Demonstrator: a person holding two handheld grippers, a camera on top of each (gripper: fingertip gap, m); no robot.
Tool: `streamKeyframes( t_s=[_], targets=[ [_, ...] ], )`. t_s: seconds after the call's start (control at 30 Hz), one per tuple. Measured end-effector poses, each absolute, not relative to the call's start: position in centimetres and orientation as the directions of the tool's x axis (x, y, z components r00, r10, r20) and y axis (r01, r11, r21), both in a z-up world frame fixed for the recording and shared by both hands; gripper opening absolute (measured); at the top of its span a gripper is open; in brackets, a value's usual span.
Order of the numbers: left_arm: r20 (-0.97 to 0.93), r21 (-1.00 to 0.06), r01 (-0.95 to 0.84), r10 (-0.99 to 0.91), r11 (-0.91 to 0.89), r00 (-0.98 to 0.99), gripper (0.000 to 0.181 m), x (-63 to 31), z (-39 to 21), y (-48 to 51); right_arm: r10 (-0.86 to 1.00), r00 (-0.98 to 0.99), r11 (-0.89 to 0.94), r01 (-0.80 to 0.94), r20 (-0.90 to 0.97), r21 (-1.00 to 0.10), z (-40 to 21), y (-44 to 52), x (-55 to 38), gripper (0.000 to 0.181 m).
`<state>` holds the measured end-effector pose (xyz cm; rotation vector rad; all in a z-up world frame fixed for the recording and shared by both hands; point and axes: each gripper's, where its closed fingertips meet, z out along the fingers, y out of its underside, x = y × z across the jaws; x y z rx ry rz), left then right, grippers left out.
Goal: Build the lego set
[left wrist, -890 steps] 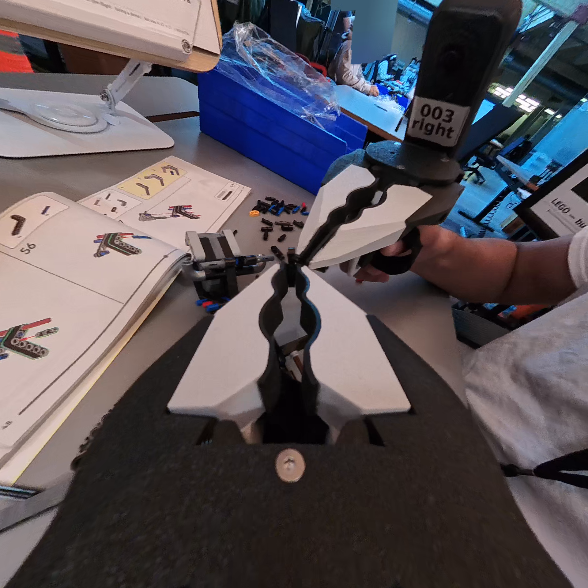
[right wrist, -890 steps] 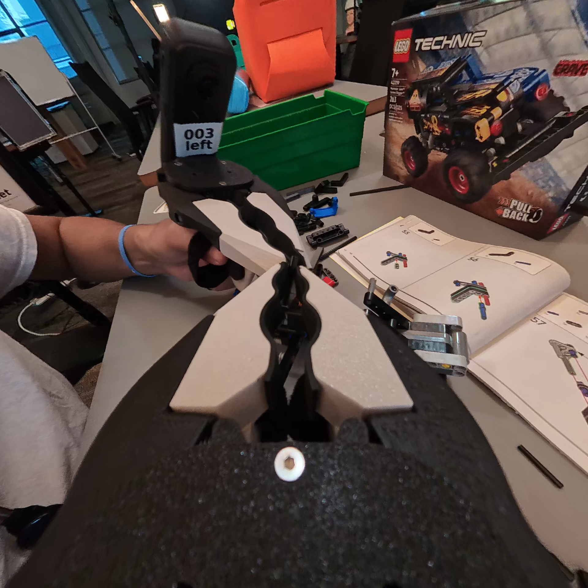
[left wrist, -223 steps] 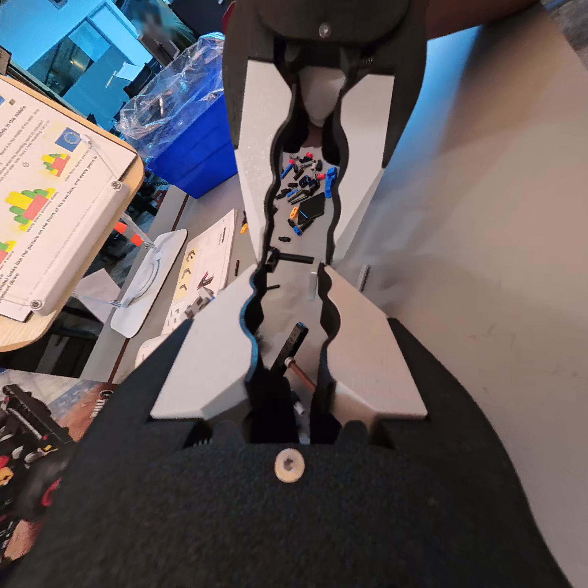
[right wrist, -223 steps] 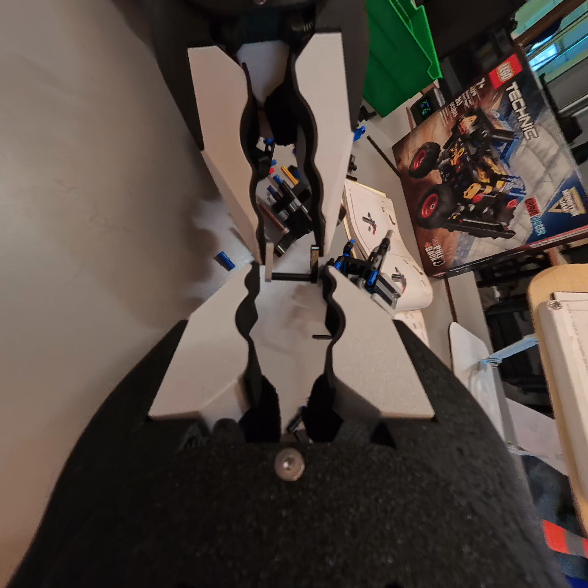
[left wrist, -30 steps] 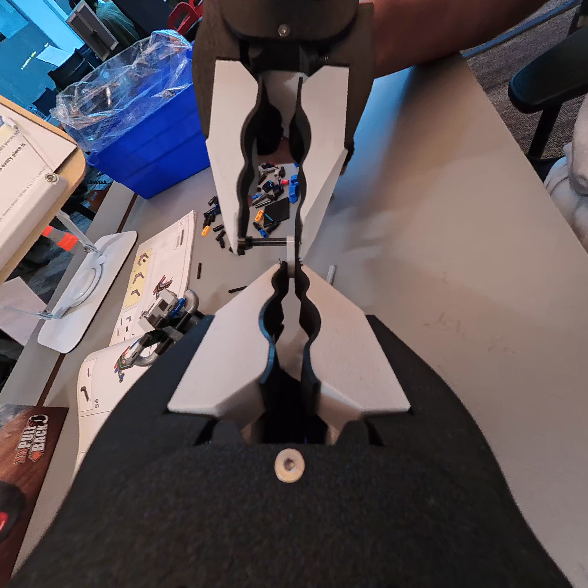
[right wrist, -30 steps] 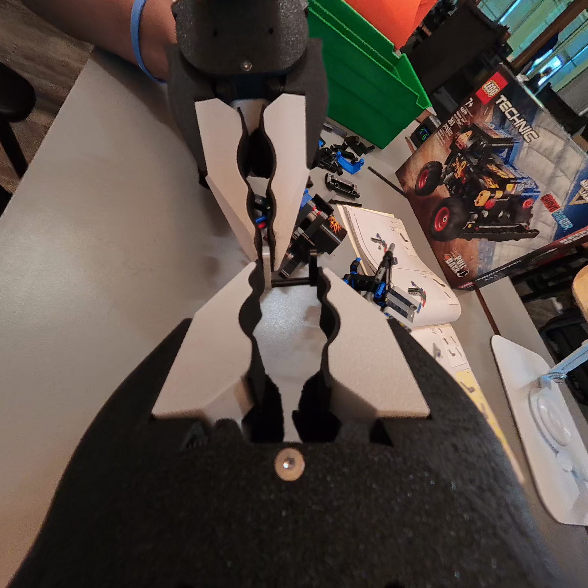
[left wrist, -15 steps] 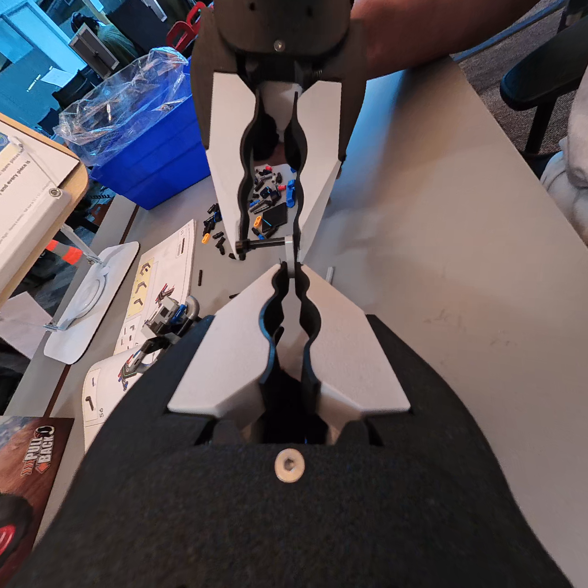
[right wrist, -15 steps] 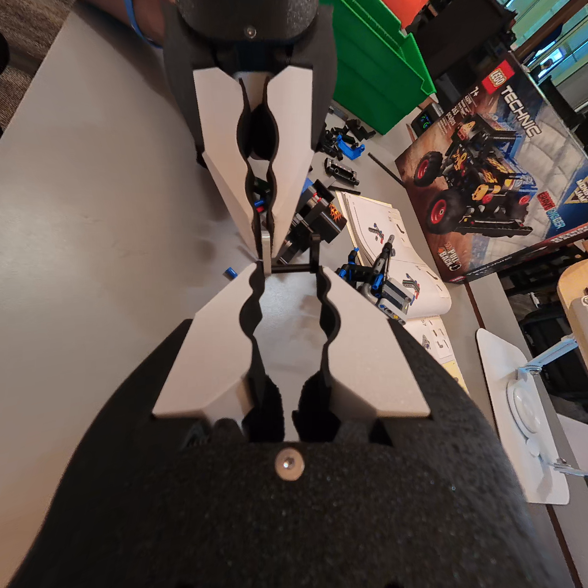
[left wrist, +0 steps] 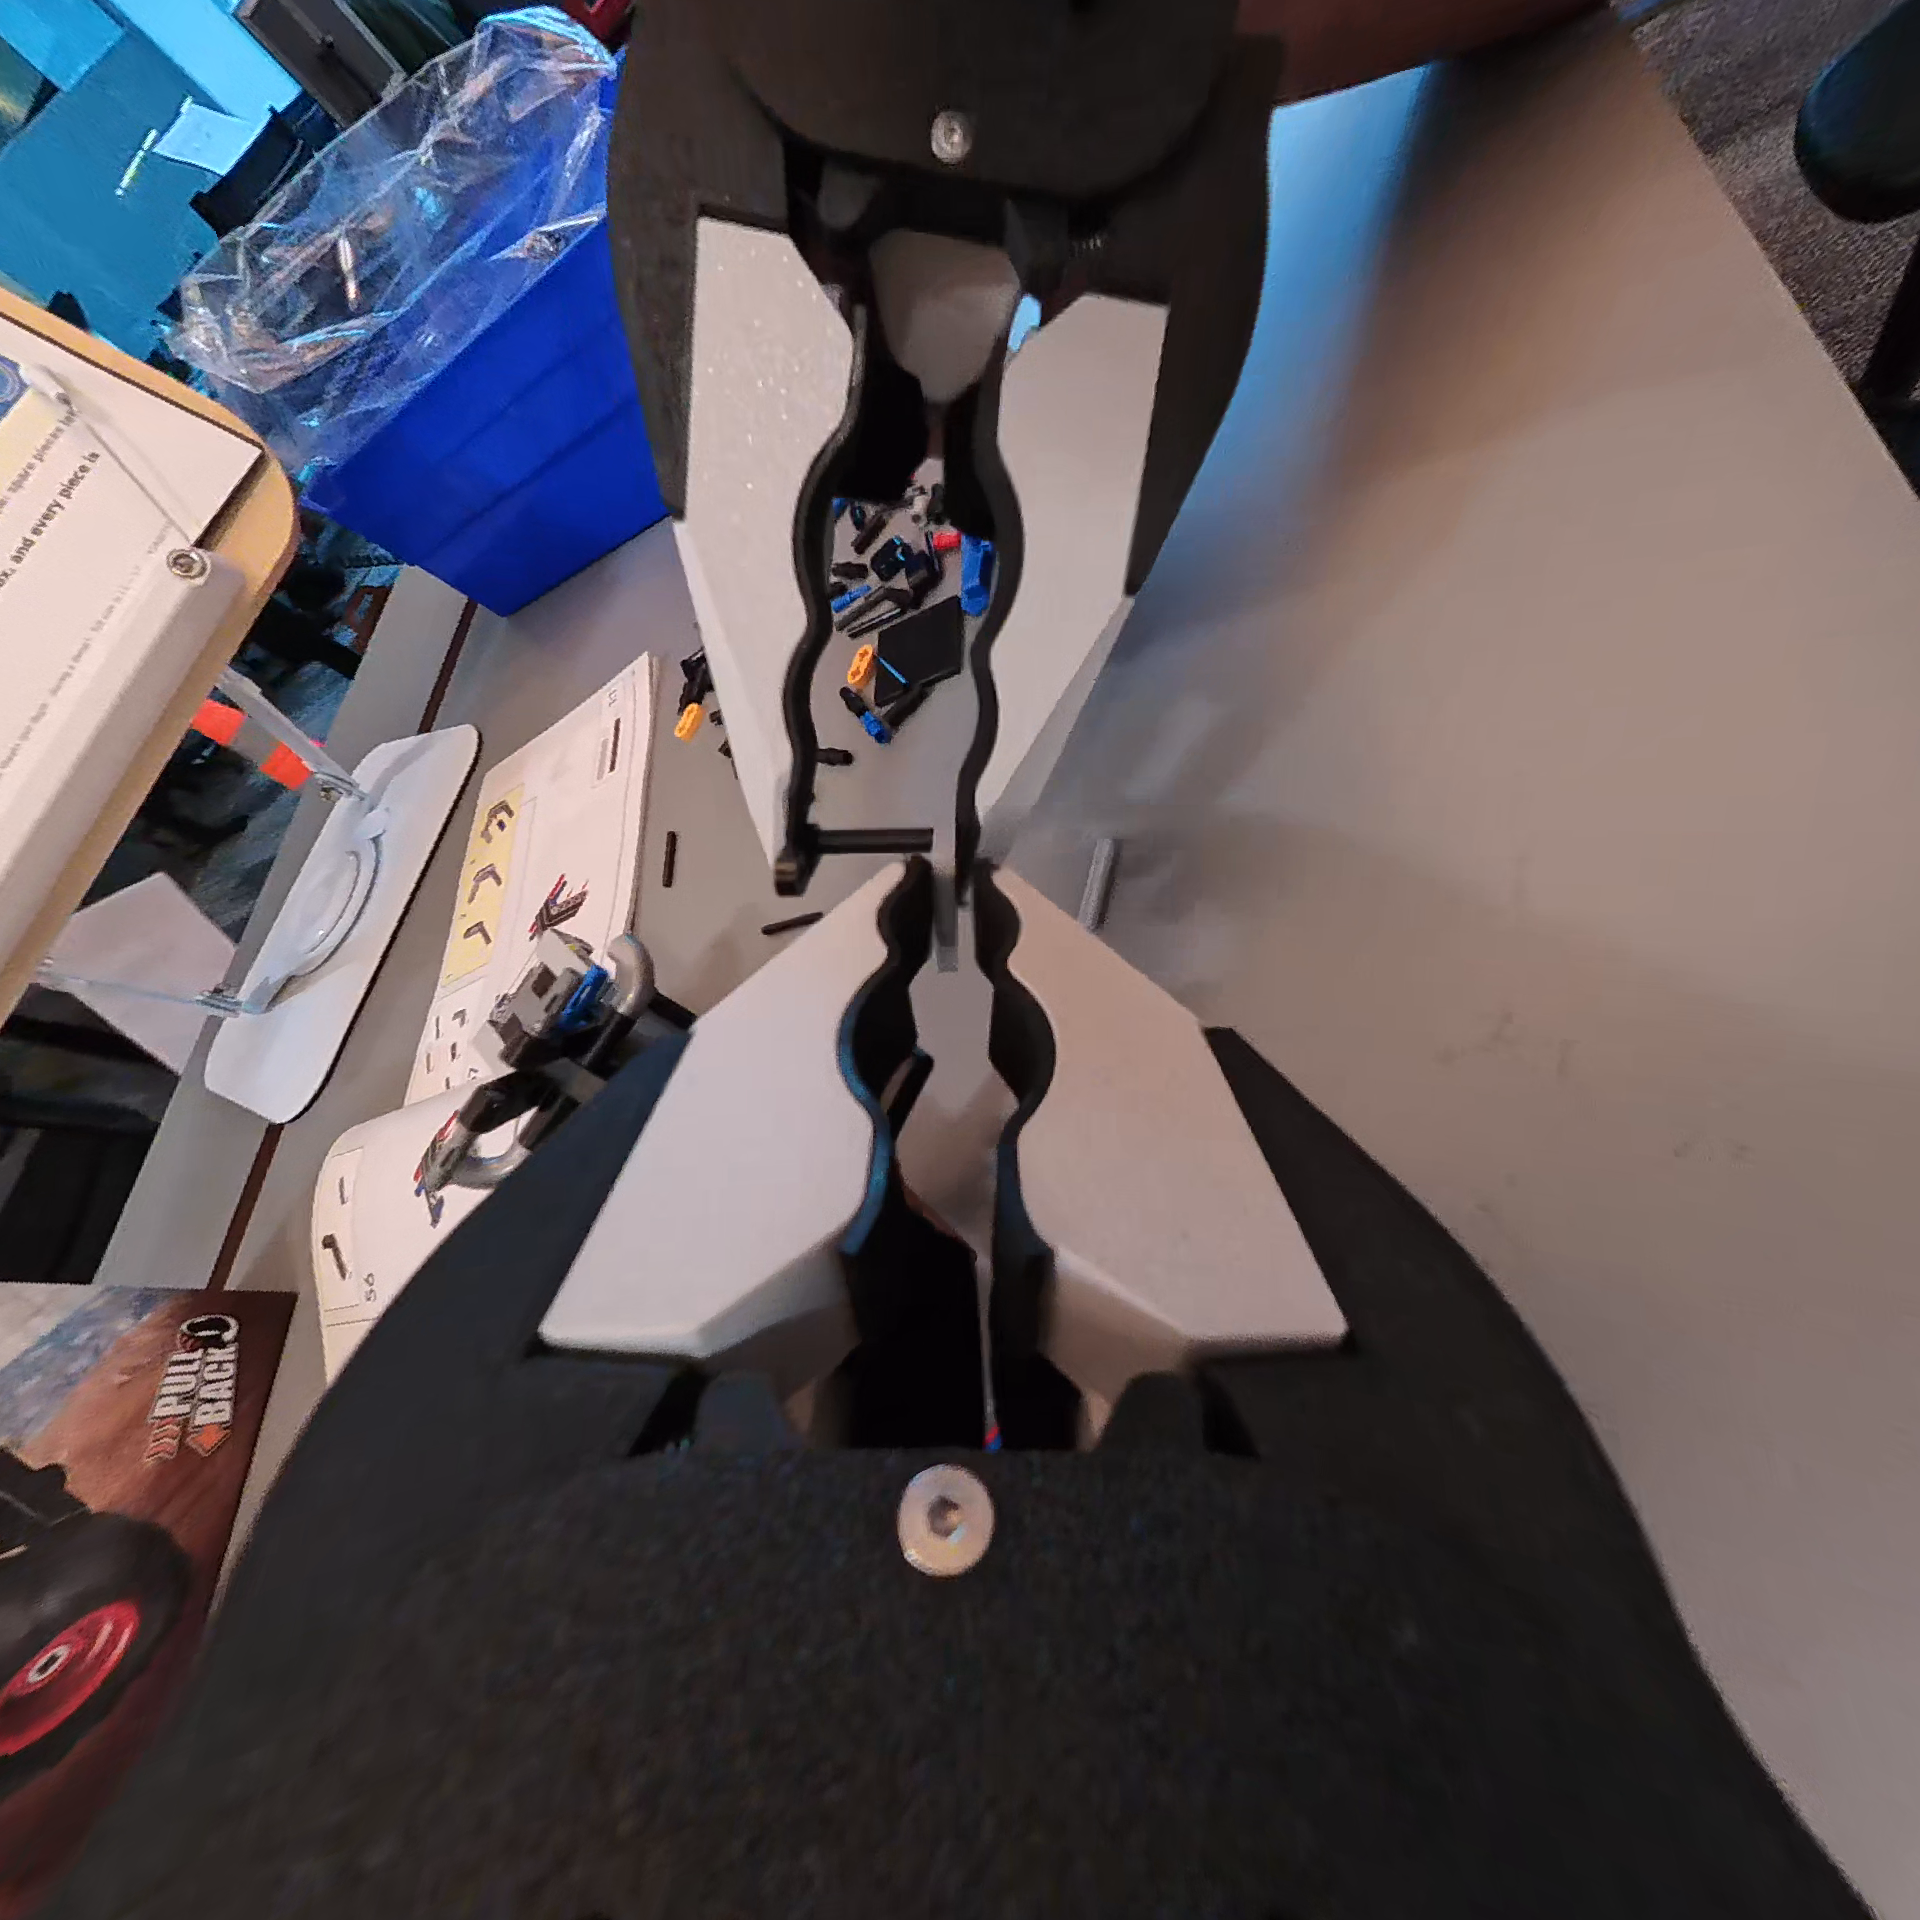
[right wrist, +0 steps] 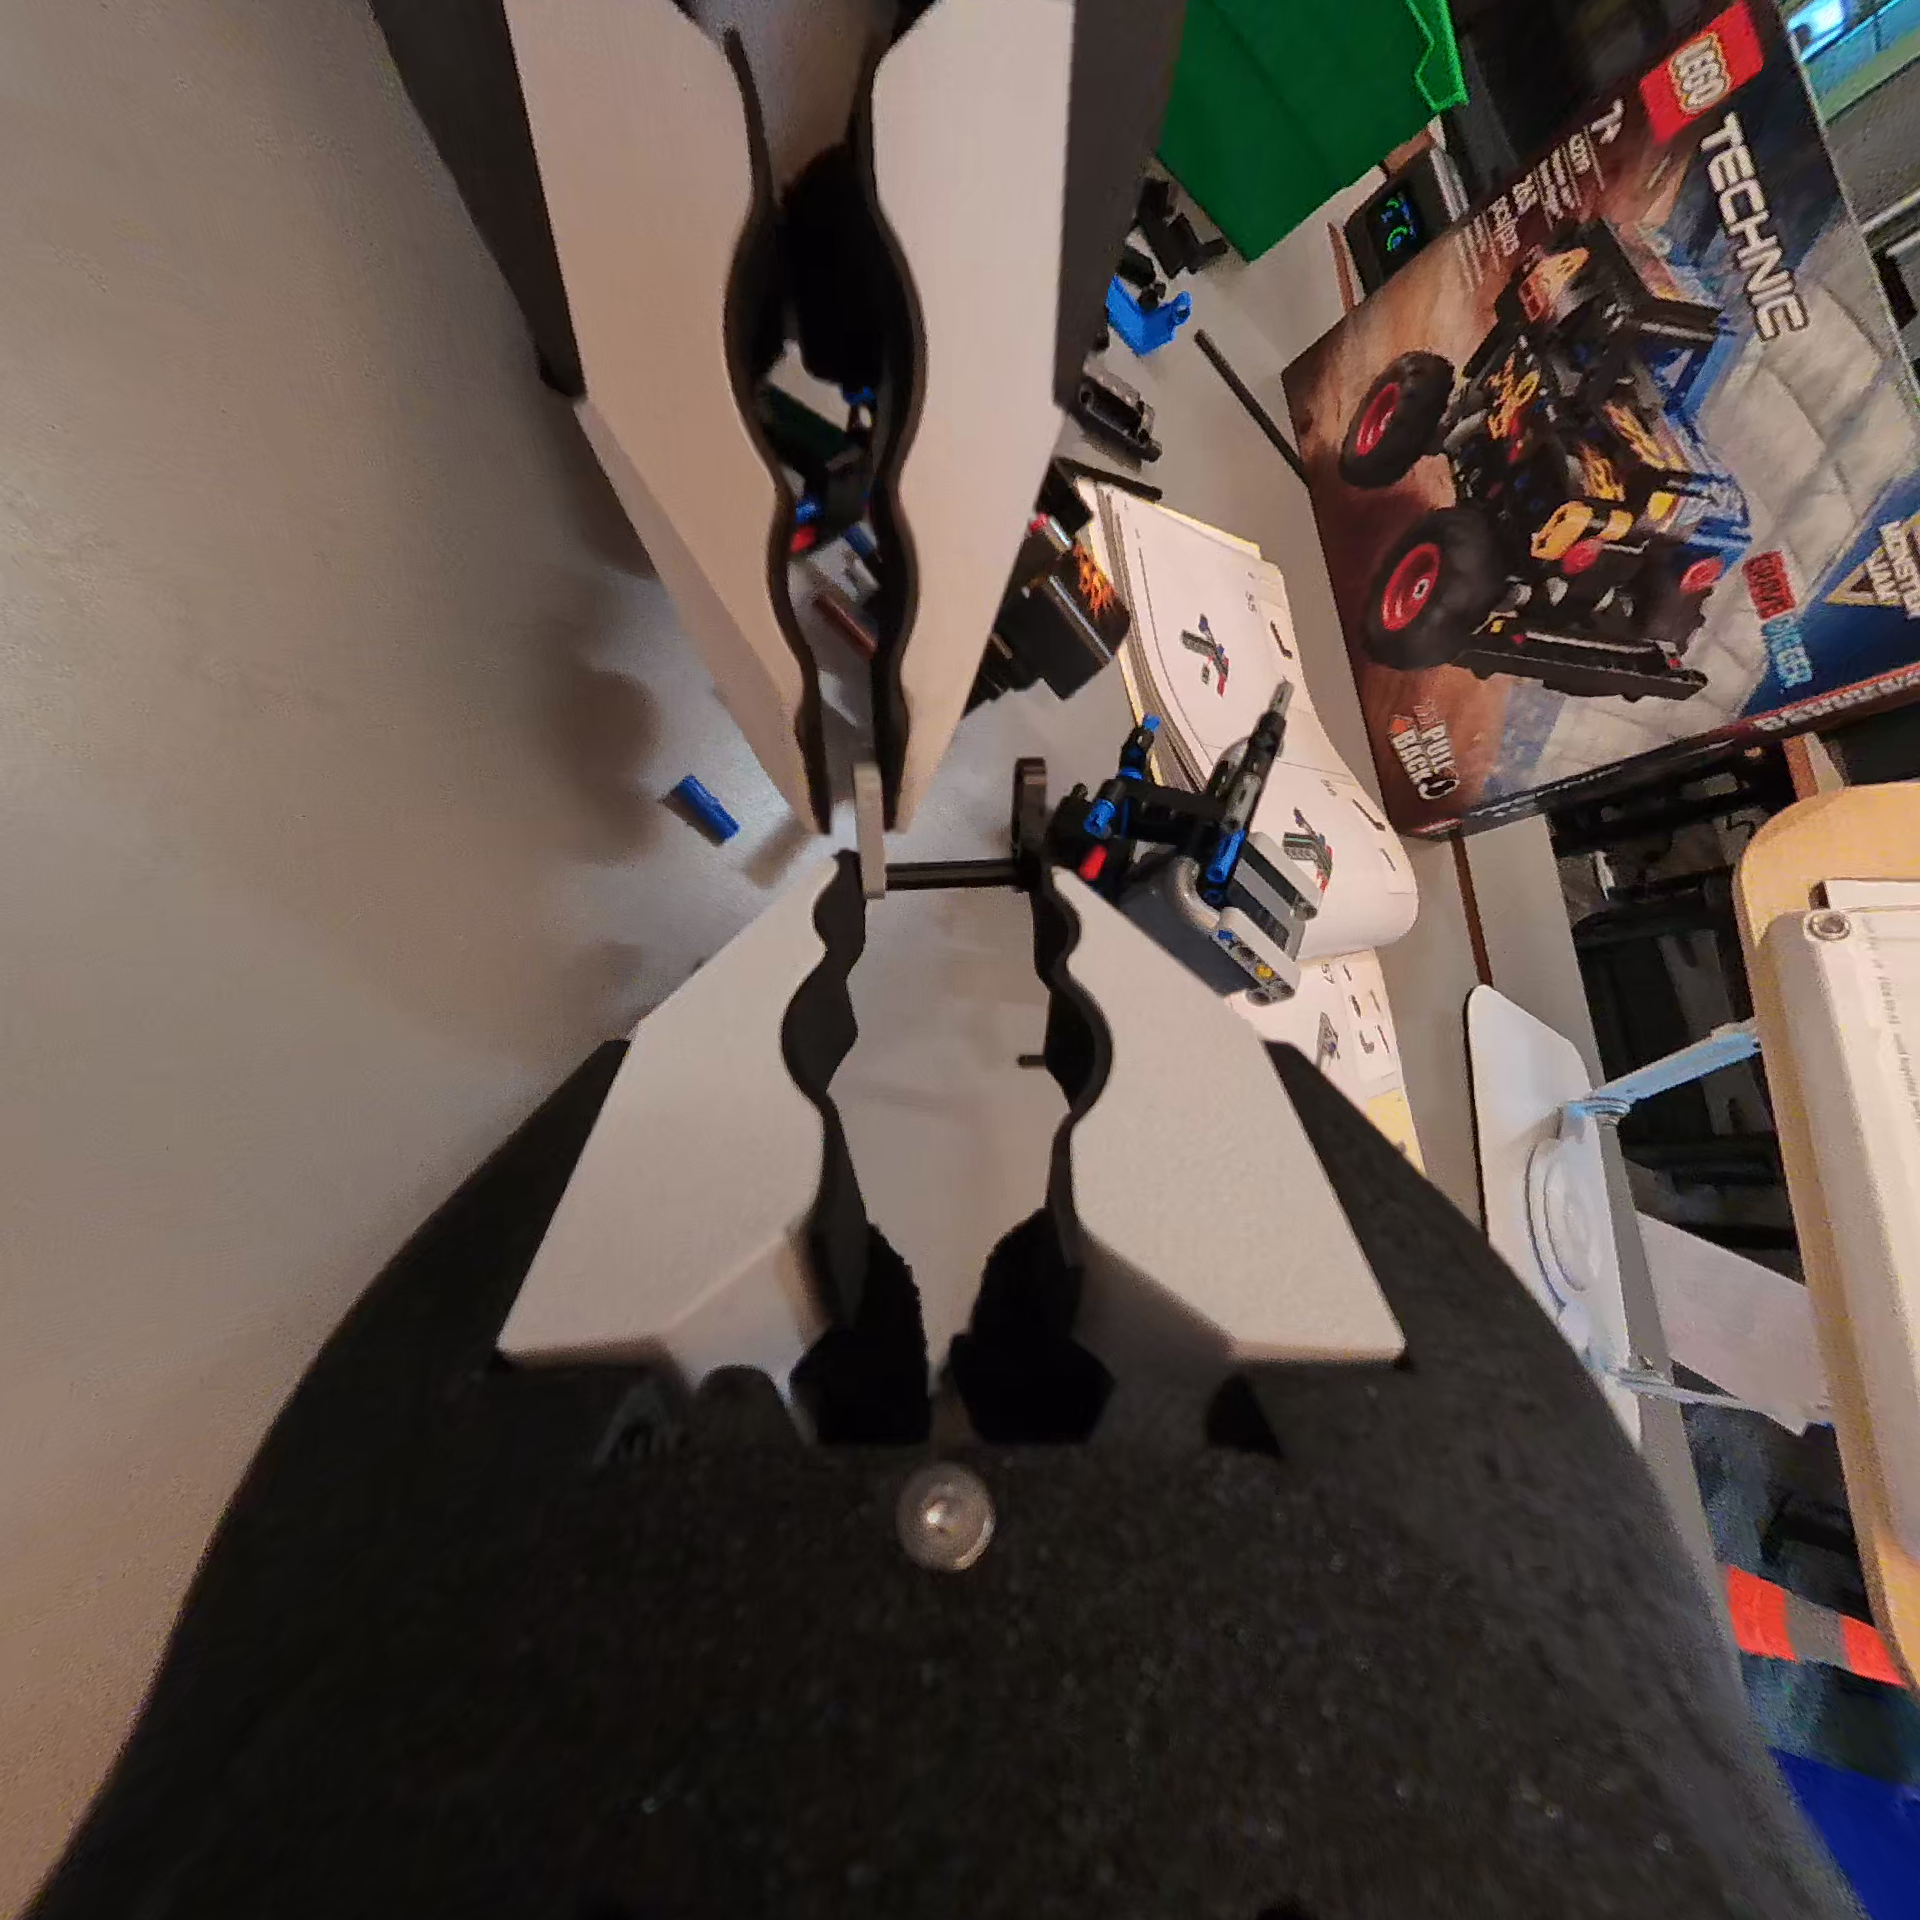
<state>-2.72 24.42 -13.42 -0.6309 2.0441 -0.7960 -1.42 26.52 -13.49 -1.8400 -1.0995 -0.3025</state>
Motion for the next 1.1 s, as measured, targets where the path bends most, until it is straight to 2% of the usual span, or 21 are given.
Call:
streamKeyframes(
  t_s=[0.1,0.2,0.4,0.67,0.83,0.93,1.1],
  targets=[
    [-0.522,-0.724,-0.141,-0.670,0.675,-0.528,0.002,-2.8,-13.3,24.3,0.556,0.555,-0.125,0.791,0.619,-0.598,-13.2,26.4,-1.8,0.032],
    [-0.452,-0.793,-0.104,-0.694,0.600,-0.560,0.001,-3.2,-12.4,23.7,0.559,0.556,-0.048,0.762,0.615,-0.646,-12.3,25.8,-2.3,0.032],
    [-0.250,-0.917,-0.067,-0.699,0.393,-0.670,0.002,-4.5,-10.6,22.0,0.681,0.596,-0.020,0.597,0.426,-0.802,-10.8,24.0,-3.6,0.032],
    [-0.083,-0.980,-0.060,-0.661,0.190,-0.746,0.001,-5.5,-8.3,20.9,0.771,0.581,-0.010,0.421,0.261,-0.907,-8.9,22.6,-4.6,0.030],
    [-0.081,-0.985,-0.039,-0.652,0.168,-0.754,0.002,-5.7,-7.8,20.7,0.800,0.571,-0.021,0.333,0.184,-0.943,-8.1,22.2,-5.0,0.031],
    [-0.153,-0.976,0.007,-0.667,0.216,-0.729,0.001,-5.6,-7.7,20.8,0.821,0.561,-0.057,0.259,0.102,-0.964,-7.6,22.1,-5.2,0.036],
    [-0.188,-0.971,0.031,-0.678,0.237,-0.711,0.002,-5.7,-7.4,21.1,0.829,0.559,-0.092,0.158,0.012,-0.983,-6.9,22.3,-5.1,0.031]
  ],
)
